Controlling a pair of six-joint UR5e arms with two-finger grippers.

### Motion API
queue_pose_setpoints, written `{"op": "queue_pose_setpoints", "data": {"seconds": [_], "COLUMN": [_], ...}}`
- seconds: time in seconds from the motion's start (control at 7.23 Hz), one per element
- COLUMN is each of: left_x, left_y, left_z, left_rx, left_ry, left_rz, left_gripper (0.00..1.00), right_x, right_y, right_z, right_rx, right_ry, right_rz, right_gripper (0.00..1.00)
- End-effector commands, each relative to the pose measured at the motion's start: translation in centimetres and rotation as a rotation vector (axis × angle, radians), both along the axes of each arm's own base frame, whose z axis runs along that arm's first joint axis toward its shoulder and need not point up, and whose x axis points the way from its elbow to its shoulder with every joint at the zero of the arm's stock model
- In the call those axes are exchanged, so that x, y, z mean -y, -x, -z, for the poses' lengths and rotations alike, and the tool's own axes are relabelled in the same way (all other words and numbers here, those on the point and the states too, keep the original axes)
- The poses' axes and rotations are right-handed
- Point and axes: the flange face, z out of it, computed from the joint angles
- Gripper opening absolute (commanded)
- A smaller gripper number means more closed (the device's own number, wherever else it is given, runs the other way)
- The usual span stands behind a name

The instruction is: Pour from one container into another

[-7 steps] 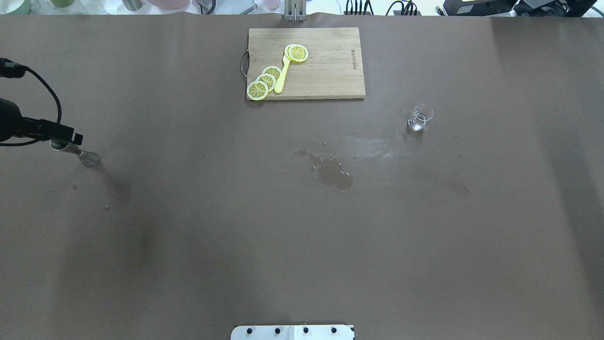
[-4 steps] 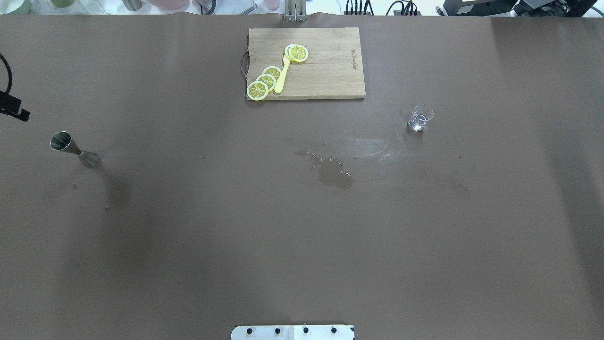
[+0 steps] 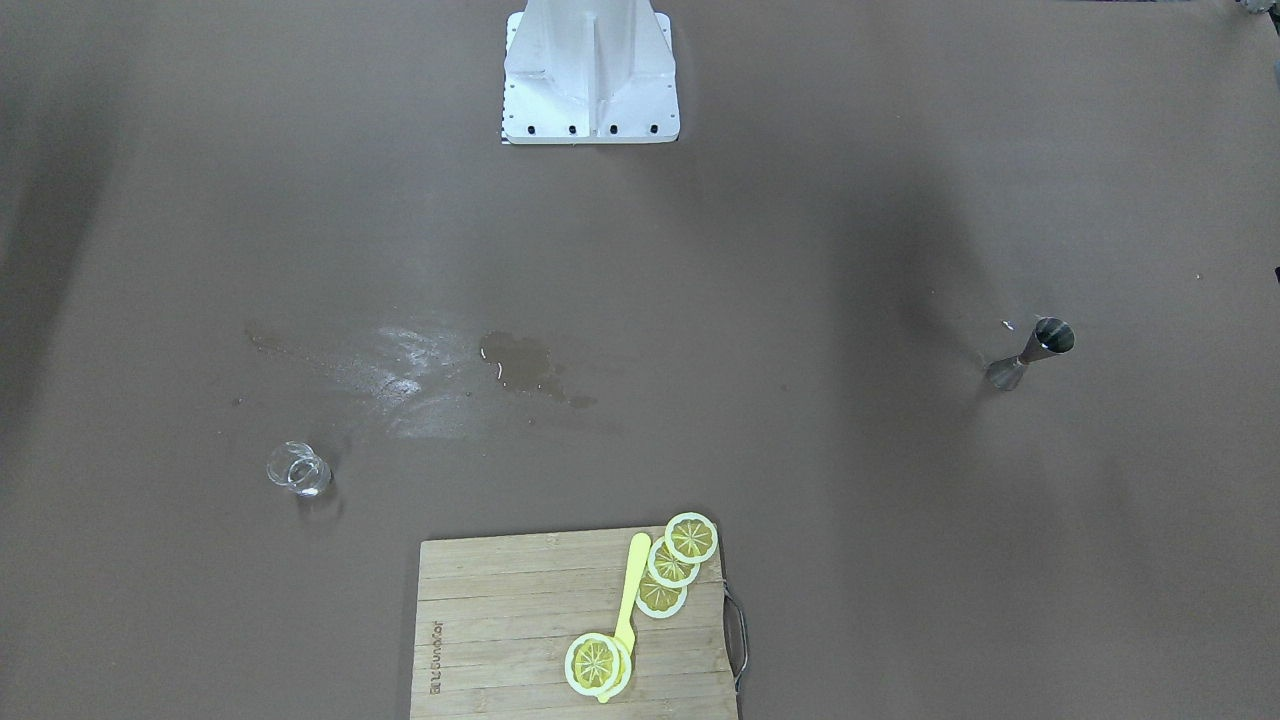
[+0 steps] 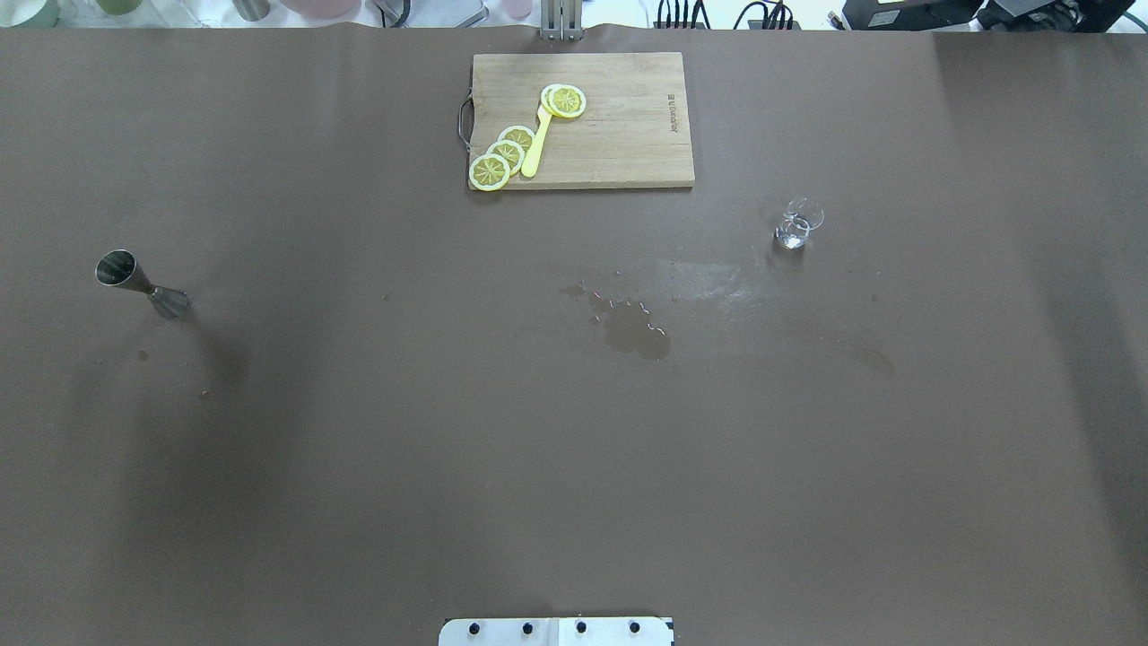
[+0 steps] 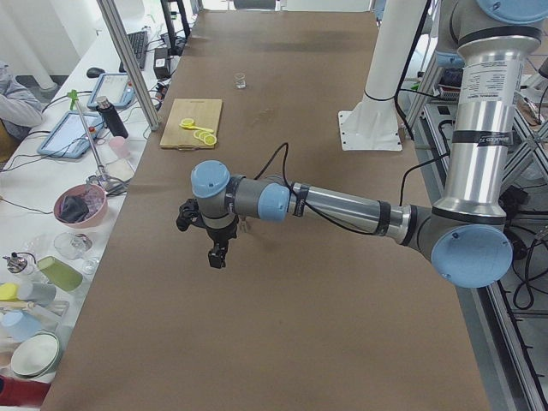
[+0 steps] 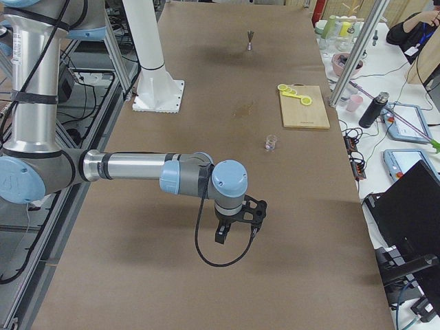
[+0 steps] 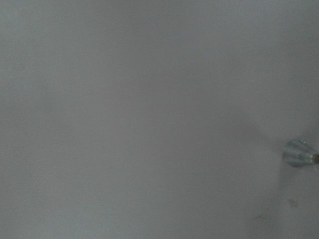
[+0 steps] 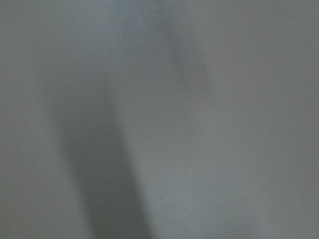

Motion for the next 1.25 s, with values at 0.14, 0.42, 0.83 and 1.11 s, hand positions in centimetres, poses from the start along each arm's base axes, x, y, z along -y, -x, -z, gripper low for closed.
{"op": "queue_pose_setpoints", "data": {"seconds": [0.14, 0.42, 0.83, 1.11], "left_x": [-1.7, -3.3, -5.6, -5.7], "left_y": [3.0, 4.5, 5.8, 5.8], "left_z": [-4.9, -6.0, -6.1, -5.8], "left_rx": [0.007, 0.006, -0.002, -0.002], "left_ry": [0.091, 0.114, 0.131, 0.12], "left_rz": [0.048, 0.077, 0.114, 0.109], "left_gripper": [0.98, 0.98, 0.98, 0.98], "right_x": [-0.1, -0.1, -0.3, -0.3], "right_y": [0.0, 0.0, 0.0, 0.0], "right_z": [0.0, -0.1, -0.2, -0.1], "right_rx": [0.002, 0.0, -0.001, -0.003], "right_ry": [-0.001, 0.003, 0.004, 0.003], "right_rz": [0.0, 0.0, 0.0, 0.0], "right_gripper": [1.0, 1.0, 1.0, 1.0]}}
